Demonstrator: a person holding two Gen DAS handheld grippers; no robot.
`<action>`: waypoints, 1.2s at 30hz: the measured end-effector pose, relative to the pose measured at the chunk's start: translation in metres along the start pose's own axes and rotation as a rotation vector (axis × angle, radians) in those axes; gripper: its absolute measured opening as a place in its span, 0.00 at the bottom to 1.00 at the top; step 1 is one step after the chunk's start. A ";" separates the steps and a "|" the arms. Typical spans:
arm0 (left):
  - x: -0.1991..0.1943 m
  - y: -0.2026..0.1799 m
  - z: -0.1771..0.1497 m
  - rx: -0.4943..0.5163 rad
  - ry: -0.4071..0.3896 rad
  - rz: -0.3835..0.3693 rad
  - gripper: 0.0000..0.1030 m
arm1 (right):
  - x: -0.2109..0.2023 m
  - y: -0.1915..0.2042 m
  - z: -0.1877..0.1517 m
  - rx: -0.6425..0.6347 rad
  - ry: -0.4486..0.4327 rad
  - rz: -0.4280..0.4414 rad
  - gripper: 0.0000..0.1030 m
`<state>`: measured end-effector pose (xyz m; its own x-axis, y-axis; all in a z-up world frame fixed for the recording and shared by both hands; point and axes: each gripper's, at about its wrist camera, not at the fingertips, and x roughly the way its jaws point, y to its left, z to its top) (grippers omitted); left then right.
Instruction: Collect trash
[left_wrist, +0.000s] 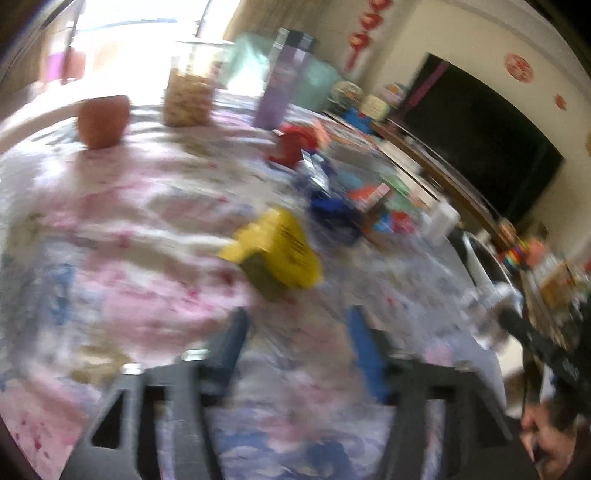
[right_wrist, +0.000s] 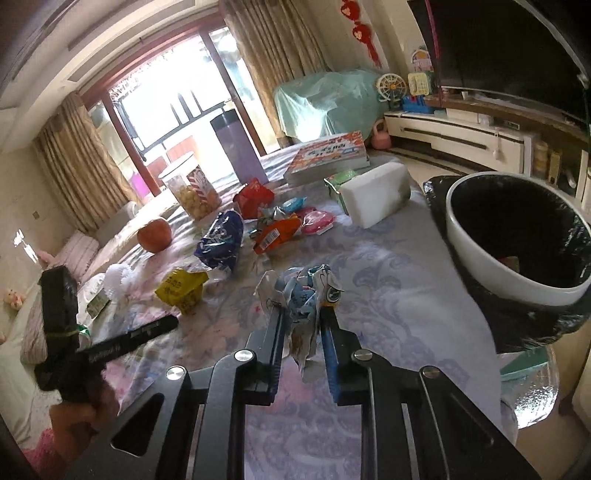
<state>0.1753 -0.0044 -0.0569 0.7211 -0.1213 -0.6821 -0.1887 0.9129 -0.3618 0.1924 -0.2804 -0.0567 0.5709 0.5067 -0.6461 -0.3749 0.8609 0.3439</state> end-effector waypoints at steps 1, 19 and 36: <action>0.000 0.000 0.003 -0.006 -0.008 0.006 0.63 | -0.002 -0.001 -0.001 0.004 -0.003 0.006 0.19; 0.043 -0.004 0.014 0.021 0.044 -0.038 0.04 | 0.006 -0.023 -0.005 0.062 -0.008 0.003 0.19; 0.055 -0.115 0.002 0.292 0.152 -0.265 0.04 | -0.033 -0.070 -0.008 0.131 -0.056 -0.068 0.19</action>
<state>0.2383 -0.1154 -0.0517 0.6083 -0.4031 -0.6837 0.2030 0.9118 -0.3569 0.1942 -0.3575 -0.0647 0.6329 0.4454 -0.6334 -0.2377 0.8903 0.3885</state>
